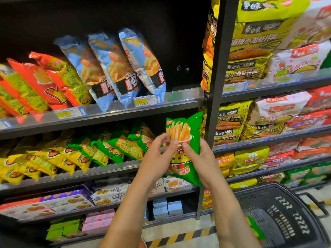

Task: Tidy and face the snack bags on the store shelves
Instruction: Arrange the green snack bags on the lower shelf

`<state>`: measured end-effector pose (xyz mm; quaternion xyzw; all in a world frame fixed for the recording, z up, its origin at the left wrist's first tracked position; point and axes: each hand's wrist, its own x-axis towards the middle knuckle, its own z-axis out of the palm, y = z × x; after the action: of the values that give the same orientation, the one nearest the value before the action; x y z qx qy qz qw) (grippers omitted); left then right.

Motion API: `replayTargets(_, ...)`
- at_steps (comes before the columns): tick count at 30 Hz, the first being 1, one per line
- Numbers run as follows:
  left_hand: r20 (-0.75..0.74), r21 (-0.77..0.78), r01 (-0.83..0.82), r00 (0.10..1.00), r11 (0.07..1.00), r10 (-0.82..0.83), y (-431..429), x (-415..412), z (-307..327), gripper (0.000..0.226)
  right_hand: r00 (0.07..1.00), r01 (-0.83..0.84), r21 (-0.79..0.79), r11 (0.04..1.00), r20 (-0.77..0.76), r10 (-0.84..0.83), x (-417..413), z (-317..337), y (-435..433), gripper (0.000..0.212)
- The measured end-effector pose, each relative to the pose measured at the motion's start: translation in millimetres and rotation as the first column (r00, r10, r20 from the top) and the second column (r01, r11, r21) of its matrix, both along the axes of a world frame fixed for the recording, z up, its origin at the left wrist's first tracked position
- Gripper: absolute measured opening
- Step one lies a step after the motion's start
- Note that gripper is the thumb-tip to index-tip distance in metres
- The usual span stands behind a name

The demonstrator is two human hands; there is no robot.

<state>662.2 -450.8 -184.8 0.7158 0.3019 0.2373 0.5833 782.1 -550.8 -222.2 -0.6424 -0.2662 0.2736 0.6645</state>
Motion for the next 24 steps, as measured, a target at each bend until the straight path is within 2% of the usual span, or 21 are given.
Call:
replayTargets(5, 0.025, -0.023, 0.012, 1.0, 1.0, -0.011, 3, -4, -3, 0.056, 0.986, -0.124, 0.018, 0.992, 0.113, 0.121, -6, 13, 0, 0.028)
replayTargets(7, 0.061, -0.087, -0.012, 0.998, 0.996, 0.017, 9, -7, -4, 0.062, 0.979, -0.152, 0.015, 0.988, 0.138, 0.148, -6, 14, -2, 0.037)
replayTargets(10, 0.093, -0.192, -0.048, 0.993, 0.98, 0.067, 15, -12, -4, 0.053, 0.972, -0.18, 0.032, 0.983, 0.157, 0.173, -5, 15, 0, 0.03)
replayTargets(14, 0.138, -0.348, -0.054, 0.985, 0.936, 0.108, 23, -21, -8, 0.037, 0.988, -0.12, 0.111, 0.987, 0.113, 0.107, -2, 12, 0, 0.034)
replayTargets(17, 0.173, -0.43, -0.031, 0.978, 0.902, 0.116, 29, -27, -12, 0.041, 0.996, -0.057, 0.081, 0.995, 0.077, 0.051, 1, 7, 3, 0.039)
replayTargets(19, 0.189, -0.474, -0.019, 0.974, 0.88, 0.123, 31, -29, -13, 0.052, 0.991, -0.129, 0.04, 0.991, -0.017, 0.129, 0, 4, 5, 0.055)
replayTargets(21, 0.196, -0.493, -0.007, 0.973, 0.87, 0.119, 33, -31, -15, 0.054, 0.971, -0.223, 0.004, 0.975, -0.088, 0.223, -5, 4, 5, 0.061)
replayTargets(24, 0.188, -0.492, 0.014, 0.978, 0.87, 0.091, 35, -32, -19, 0.054, 0.963, -0.263, 0.011, 0.965, -0.064, 0.263, -11, 5, 8, 0.035)
